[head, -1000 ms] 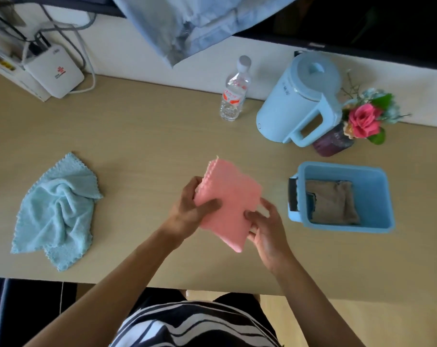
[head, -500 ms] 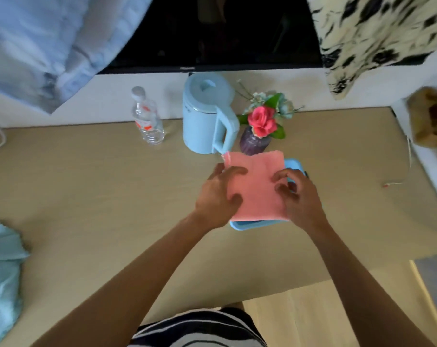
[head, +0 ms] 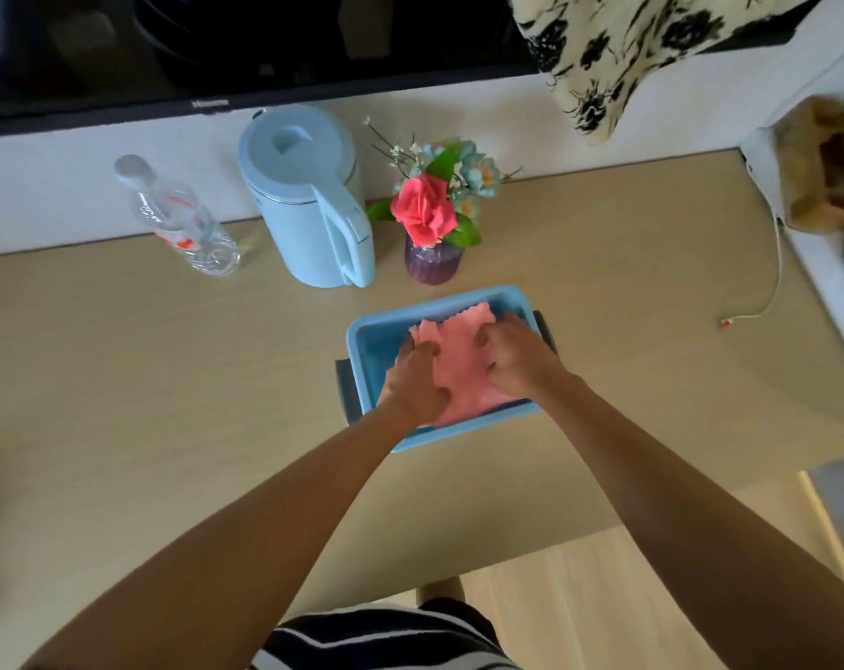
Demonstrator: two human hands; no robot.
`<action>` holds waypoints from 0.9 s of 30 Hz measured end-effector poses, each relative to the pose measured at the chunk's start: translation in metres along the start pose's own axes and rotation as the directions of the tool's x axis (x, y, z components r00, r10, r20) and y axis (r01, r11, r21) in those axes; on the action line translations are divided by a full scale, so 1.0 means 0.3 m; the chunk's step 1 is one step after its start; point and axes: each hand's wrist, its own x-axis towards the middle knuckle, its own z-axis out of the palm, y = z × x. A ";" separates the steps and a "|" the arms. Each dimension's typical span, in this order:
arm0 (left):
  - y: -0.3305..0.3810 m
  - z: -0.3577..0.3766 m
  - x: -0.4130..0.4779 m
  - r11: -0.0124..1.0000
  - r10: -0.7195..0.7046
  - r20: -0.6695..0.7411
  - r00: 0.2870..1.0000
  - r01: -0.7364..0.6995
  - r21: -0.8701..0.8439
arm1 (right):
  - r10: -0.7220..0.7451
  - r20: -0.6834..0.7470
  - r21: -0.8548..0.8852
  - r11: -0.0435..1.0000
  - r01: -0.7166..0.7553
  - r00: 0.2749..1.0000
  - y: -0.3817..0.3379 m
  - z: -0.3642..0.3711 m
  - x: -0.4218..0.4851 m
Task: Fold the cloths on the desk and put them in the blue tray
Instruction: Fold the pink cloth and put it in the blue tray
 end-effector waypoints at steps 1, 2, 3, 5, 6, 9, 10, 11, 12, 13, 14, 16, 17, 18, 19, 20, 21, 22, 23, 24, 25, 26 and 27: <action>0.006 0.012 0.011 1.000 -0.011 0.008 1.000 0.011 -0.003 | -0.002 0.008 -0.062 0.998 0.002 1.000 -0.001 0.009 0.004; 0.010 0.023 0.021 1.000 -0.022 0.017 1.000 0.022 -0.003 | -0.008 0.005 -0.125 0.992 0.009 1.000 -0.006 0.021 0.009; 0.014 0.033 0.032 0.999 -0.032 0.027 0.999 0.032 0.006 | -0.018 -0.007 -0.176 0.984 0.017 1.000 -0.010 0.032 0.012; 0.021 0.050 0.047 0.998 -0.047 0.051 0.998 0.046 0.035 | -0.024 -0.018 -0.253 0.967 0.019 1.000 -0.018 0.049 0.020; 0.024 0.056 0.052 0.998 -0.051 0.057 0.997 0.049 0.050 | -0.027 -0.017 -0.298 0.954 0.020 0.999 -0.019 0.057 0.026; 0.035 0.064 0.052 0.991 -0.064 0.048 0.997 0.058 0.123 | -0.077 -0.067 -0.482 0.875 0.036 0.995 -0.024 0.071 0.039; 0.036 0.064 0.050 0.984 -0.073 0.037 0.997 0.066 0.164 | -0.101 -0.085 -0.543 0.839 0.039 0.991 -0.026 0.075 0.044; 0.036 0.064 0.048 0.974 -0.079 0.021 0.997 0.072 0.215 | -0.115 -0.086 -0.583 0.811 0.043 0.990 -0.029 0.080 0.049; 0.034 0.066 0.048 0.960 -0.077 0.003 0.997 0.074 0.269 | -0.128 -0.077 -0.609 0.791 0.055 0.989 -0.029 0.084 0.055; 0.033 0.068 0.050 0.944 -0.069 -0.016 0.997 0.071 0.322 | -0.136 -0.061 -0.620 0.782 0.069 0.989 -0.028 0.087 0.061; 0.032 0.070 0.053 0.925 -0.060 -0.027 0.998 0.065 0.375 | -0.142 -0.043 -0.619 0.781 0.085 0.989 -0.025 0.089 0.068; 0.031 0.074 0.061 0.875 -0.048 -0.023 0.999 0.053 0.482 | -0.145 0.006 -0.621 0.775 0.117 0.989 -0.018 0.092 0.077; 0.029 0.078 0.066 0.847 -0.043 -0.015 0.999 0.044 0.530 | -0.147 0.032 -0.626 0.768 0.135 0.989 -0.015 0.093 0.080; 0.026 0.079 0.071 0.823 -0.036 -0.007 0.999 0.033 0.567 | -0.154 0.054 -0.637 0.755 0.153 0.987 -0.010 0.093 0.083; 0.020 0.084 0.076 0.807 -0.028 0.001 1.000 0.022 0.590 | -0.163 0.072 -0.651 0.739 0.170 0.984 -0.007 0.091 0.085; 0.014 0.086 0.081 0.797 -0.021 0.006 1.000 0.013 0.604 | -0.173 0.087 -0.668 0.720 0.187 0.981 -0.005 0.086 0.086; 0.007 0.087 0.085 0.788 -0.014 0.008 1.000 0.006 0.616 | -0.185 0.099 -0.682 0.703 0.202 0.978 -0.003 0.083 0.087; 0.002 0.086 0.089 0.776 -0.006 0.011 1.000 -0.002 0.631 | -0.196 0.105 -0.692 0.690 0.213 0.975 -0.001 0.080 0.087; 0.000 0.084 0.091 0.760 0.003 0.013 1.000 -0.011 0.650 | -0.206 0.104 -0.698 0.682 0.219 0.973 0.000 0.076 0.085; 0.000 0.081 0.093 0.743 0.006 0.018 1.000 -0.017 0.669 | -0.219 0.098 -0.702 0.676 0.223 0.971 0.000 0.076 0.085; 0.003 0.077 0.093 0.730 0.004 0.026 1.000 -0.021 0.683 | -0.234 0.088 -0.703 0.675 0.226 0.968 -0.001 0.077 0.084; 0.009 0.070 0.091 0.726 -0.004 0.036 0.999 -0.022 0.688 | -0.241 0.080 -0.692 0.685 0.228 0.967 -0.001 0.075 0.082; 0.017 0.064 0.088 0.731 -0.016 0.044 0.999 -0.019 0.682 | -0.237 0.079 -0.665 0.711 0.229 0.968 -0.002 0.069 0.079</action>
